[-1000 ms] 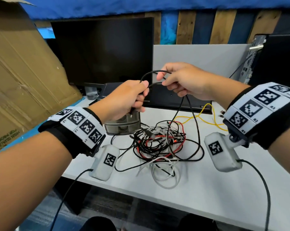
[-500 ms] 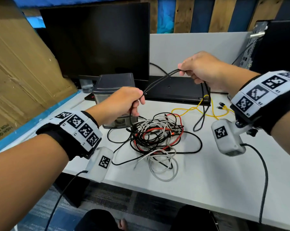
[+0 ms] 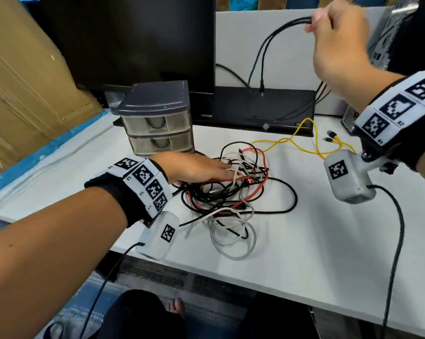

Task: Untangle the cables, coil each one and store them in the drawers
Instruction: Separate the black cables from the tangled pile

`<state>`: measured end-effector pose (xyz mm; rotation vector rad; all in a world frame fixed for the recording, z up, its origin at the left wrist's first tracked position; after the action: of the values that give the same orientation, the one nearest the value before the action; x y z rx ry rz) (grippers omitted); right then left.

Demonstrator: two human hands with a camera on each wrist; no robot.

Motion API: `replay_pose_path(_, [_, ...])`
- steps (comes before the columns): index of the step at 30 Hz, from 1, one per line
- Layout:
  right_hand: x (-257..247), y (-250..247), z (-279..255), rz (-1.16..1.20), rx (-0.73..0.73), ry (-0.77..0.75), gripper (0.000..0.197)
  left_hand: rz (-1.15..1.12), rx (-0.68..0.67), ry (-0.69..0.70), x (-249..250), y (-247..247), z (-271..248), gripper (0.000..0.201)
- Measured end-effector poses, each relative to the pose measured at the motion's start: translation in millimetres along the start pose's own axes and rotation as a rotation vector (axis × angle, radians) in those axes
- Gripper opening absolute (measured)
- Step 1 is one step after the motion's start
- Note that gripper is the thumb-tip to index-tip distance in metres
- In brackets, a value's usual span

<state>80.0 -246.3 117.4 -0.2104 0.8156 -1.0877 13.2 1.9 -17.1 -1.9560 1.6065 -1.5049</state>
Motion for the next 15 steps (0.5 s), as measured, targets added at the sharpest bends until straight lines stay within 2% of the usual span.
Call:
replay_pose_path(3, [10, 10, 2, 0.021, 0.091, 0.003, 0.026, 0.003, -0.026, -0.041, -1, -5, 5, 0.056])
replay_pose_path(5, [16, 21, -4, -0.01, 0.076, -0.031, 0.025, -0.019, -0.047, -0.063, -4, -7, 8, 0.056])
replay_pose_path(7, [28, 42, -11, -0.182, -0.098, -0.067, 0.026, -0.012, -0.058, -0.081, -6, -9, 11, 0.055])
replay_pose_path(9, [41, 66, -28, -0.376, -0.444, -0.112, 0.018, -0.008, -0.058, -0.08, -8, -10, 14, 0.053])
replay_pose_path(11, [53, 83, -49, -0.573, -0.74, -0.224, 0.02, -0.008, -0.065, -0.067, -9, -10, 14, 0.05])
replay_pose_path(13, [62, 92, -64, -0.715, -0.862, -0.315, 0.024, -0.01, -0.073, -0.055, -10, -11, 15, 0.046])
replay_pose_path(15, [72, 97, -71, -0.827, -0.911, -0.347, 0.025, -0.022, -0.078, -0.049, -10, -13, 15, 0.045])
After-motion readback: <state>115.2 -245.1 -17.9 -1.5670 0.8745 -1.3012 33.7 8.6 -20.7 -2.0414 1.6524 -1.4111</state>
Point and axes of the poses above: each hand's wrist, its own z-axis towards the middle knuckle, its own y-axis out of the palm, x = y × z, the point moved 3 cm from there along z, towards the middle knuckle, and after that the axes turned 12 degrees about -z, right-handed, at the moved point
